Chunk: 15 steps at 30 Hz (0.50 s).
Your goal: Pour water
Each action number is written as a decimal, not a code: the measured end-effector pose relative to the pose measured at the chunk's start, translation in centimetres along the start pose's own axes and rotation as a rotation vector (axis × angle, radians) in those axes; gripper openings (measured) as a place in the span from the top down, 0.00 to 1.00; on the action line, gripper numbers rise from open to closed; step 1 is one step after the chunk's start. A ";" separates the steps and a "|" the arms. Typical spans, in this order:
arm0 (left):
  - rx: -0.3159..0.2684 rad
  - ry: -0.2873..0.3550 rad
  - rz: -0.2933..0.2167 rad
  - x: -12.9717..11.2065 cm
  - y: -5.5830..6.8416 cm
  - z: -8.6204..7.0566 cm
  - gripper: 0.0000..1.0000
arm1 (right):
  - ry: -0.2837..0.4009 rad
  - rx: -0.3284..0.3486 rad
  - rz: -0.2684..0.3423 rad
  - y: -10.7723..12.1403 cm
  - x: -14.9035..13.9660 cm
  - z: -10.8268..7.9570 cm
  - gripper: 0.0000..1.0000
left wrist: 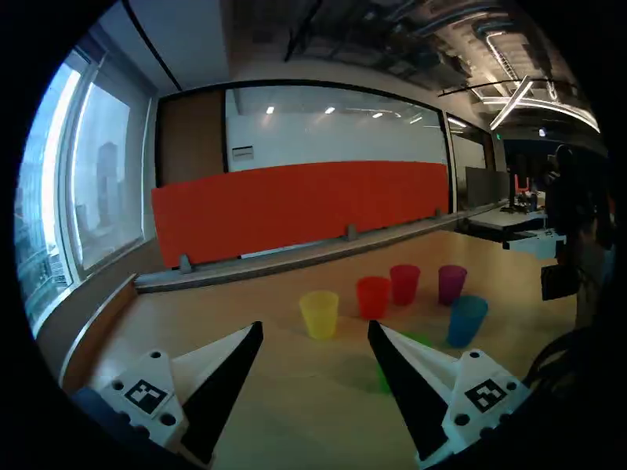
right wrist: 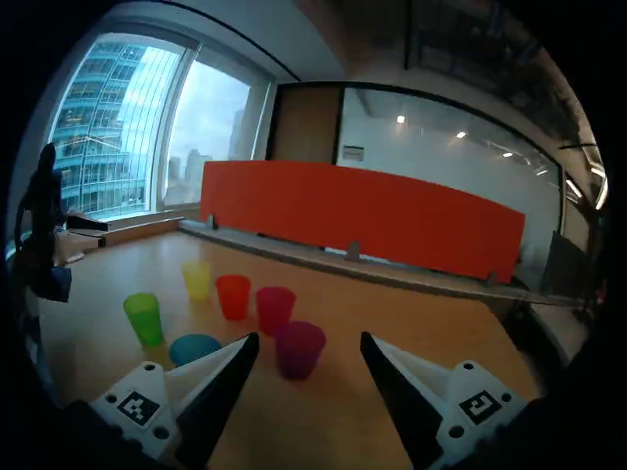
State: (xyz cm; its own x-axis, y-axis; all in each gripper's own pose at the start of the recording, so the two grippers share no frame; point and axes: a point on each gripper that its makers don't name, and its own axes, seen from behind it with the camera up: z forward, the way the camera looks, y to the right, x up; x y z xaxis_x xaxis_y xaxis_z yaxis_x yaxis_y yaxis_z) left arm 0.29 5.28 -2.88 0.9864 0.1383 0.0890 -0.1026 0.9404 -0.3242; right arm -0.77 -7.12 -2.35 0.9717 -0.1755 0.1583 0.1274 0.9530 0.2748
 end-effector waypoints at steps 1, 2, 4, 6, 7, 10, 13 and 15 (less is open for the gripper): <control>0.010 0.014 -0.005 0.3 0.0 -0.1 0.00 | 0.015 -0.017 0.005 0.3 0.3 0.0 0.00; 0.021 0.029 -0.010 0.7 -0.1 -0.2 0.00 | 0.032 -0.037 0.011 0.6 0.6 -0.1 0.00; 0.034 0.055 -0.025 1.3 -0.1 -0.3 0.00 | 0.059 -0.067 0.022 1.1 1.1 -0.2 0.00; 0.046 0.082 -0.046 1.9 -0.1 -0.4 0.00 | 0.086 -0.096 0.034 1.6 1.6 -0.4 0.00; 0.050 0.095 -0.057 2.2 -0.1 -0.5 0.00 | 0.097 -0.108 0.037 1.8 1.8 -0.5 0.00; 0.063 0.136 -0.087 3.2 -0.1 -0.6 0.00 | 0.127 -0.145 0.044 2.3 2.4 -0.8 0.00; 0.073 0.168 -0.106 4.0 -0.1 -0.6 0.00 | 0.153 -0.179 0.047 2.6 2.7 -1.2 0.00; 0.078 0.186 -0.114 4.5 -0.2 -0.6 0.00 | 0.170 -0.202 0.052 2.8 2.9 -1.5 0.00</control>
State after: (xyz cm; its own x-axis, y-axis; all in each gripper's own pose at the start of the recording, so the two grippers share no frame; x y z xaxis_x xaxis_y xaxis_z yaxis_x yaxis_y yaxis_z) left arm 4.80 5.57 -2.96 0.9981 -0.0234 -0.0568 0.0086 0.9689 -0.2472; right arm 2.69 -4.64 -2.51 0.9952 -0.0976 0.0012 0.0973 0.9926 0.0730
